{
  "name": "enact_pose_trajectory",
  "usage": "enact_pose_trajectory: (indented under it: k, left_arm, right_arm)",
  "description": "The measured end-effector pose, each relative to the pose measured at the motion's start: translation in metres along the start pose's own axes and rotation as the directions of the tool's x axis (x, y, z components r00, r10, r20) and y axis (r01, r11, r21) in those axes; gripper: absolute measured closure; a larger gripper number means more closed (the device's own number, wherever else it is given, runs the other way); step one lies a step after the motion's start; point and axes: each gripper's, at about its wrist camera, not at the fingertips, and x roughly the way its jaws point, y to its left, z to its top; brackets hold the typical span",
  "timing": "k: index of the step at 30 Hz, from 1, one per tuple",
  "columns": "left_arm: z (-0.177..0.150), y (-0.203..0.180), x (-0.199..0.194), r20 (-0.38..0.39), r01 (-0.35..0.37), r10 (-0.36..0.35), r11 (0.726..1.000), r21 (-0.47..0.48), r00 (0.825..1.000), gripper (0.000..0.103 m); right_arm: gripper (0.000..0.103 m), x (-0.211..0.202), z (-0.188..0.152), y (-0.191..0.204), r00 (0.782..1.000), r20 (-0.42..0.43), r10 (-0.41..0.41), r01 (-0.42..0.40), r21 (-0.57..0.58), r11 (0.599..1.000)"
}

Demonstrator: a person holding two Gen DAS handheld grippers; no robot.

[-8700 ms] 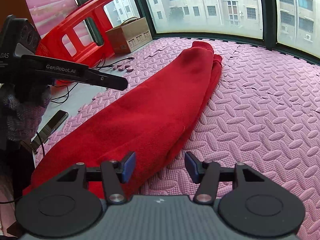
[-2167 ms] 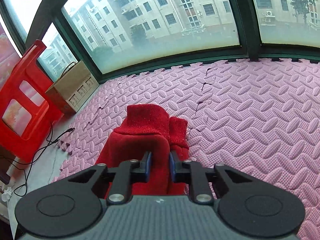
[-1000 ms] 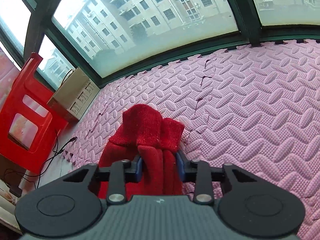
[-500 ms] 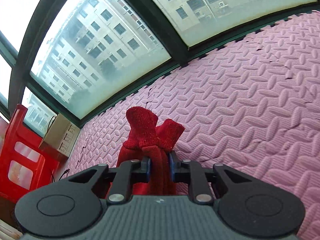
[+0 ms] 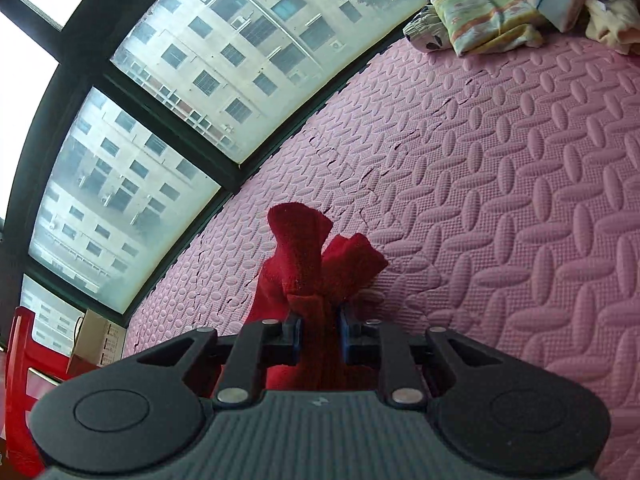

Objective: Fold clothes

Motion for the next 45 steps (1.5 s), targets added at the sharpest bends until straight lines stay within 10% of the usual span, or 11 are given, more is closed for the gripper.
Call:
enact_pose_trajectory:
  k: [11, 26, 35, 45]
  left_arm:
    - [0.001, -0.100, 0.064, 0.013, 0.186, -0.186, 0.977, -0.109, 0.983, 0.077]
    - [0.018, -0.105, 0.155, -0.023, 0.053, -0.061, 0.965, -0.257, 0.998, 0.078]
    - [0.010, -0.110, 0.126, 0.003, 0.107, -0.112, 0.946, -0.307, 0.994, 0.077]
    - [-0.044, -0.151, 0.101, -0.076, 0.148, -0.161, 0.978, -0.145, 0.984, 0.076]
  right_arm:
    - [0.059, 0.006, -0.002, -0.033, 0.998, 0.007, 0.068, -0.068, 0.069, 0.995]
    - [0.053, 0.017, 0.006, -0.037, 0.993, -0.015, 0.114, -0.113, 0.039, 0.993]
    - [0.053, 0.022, 0.009, -0.041, 0.990, -0.026, 0.142, -0.141, 0.037, 0.989]
    - [0.053, 0.020, 0.008, -0.042, 0.989, -0.025, 0.145, -0.144, 0.039, 0.989]
